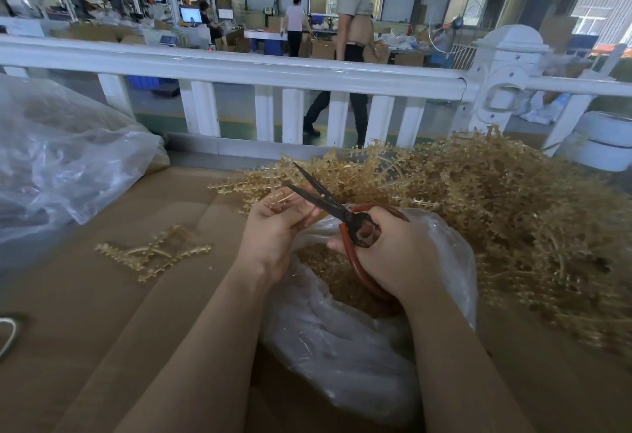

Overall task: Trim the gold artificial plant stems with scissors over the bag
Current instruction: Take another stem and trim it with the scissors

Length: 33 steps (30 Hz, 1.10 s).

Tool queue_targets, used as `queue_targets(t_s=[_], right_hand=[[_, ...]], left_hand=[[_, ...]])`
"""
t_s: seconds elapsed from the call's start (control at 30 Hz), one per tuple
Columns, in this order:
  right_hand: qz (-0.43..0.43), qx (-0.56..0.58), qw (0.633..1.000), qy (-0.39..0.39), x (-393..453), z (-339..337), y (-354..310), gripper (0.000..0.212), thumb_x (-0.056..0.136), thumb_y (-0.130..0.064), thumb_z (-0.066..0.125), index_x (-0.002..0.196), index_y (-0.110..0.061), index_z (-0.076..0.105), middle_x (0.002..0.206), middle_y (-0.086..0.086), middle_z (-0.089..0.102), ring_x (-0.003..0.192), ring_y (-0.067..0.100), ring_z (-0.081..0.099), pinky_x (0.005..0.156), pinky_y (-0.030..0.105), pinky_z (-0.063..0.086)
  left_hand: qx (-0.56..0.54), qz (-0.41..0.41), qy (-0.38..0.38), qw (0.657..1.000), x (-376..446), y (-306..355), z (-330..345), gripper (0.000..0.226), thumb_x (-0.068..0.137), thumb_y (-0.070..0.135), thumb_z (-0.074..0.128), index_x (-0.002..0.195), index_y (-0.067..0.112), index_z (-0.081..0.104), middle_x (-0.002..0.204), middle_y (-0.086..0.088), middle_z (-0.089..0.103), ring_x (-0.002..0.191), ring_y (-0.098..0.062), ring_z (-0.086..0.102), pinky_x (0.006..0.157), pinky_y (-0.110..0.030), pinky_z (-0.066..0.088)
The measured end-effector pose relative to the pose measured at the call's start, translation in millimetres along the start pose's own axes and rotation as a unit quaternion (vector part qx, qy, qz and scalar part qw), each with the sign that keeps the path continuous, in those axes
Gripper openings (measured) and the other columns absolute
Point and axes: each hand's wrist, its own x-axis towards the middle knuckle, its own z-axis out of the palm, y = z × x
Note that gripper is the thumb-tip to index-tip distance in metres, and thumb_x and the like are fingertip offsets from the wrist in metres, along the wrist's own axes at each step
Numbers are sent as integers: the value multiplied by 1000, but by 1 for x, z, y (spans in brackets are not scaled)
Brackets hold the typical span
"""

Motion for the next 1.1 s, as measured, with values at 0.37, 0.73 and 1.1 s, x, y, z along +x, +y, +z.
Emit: queue_targets(t_s=[0.37,0.73,1.1], right_hand=[[-10,7,1000,27,1,2,1,65,64,-94,48,92,-38,68,74,-20,62,70,-9,53,58,9,37],[-13,23,1000,7,-2,-1,0,49,73,-79,65,97,-36,62,81,-24,60,75,-11,50,59,10,33],[-17,-5,999,32,-2,-1,1,49,72,-82,62,86,-34,61,70,-17,60,68,-5,53,56,9,37]], left_hand=[[5,-23,25,999,1,2,-1,8,73,4,70,81,6,71,77,-5,74,73,-13,72,65,-19,55],[76,-11,13,997,-3,5,3,39,93,-6,55,64,13,72,63,-5,68,57,-13,65,56,-24,55],[88,13,7,996,-6,4,5,18,94,-9,53,79,-5,63,70,-16,70,64,-34,72,58,-41,61]])
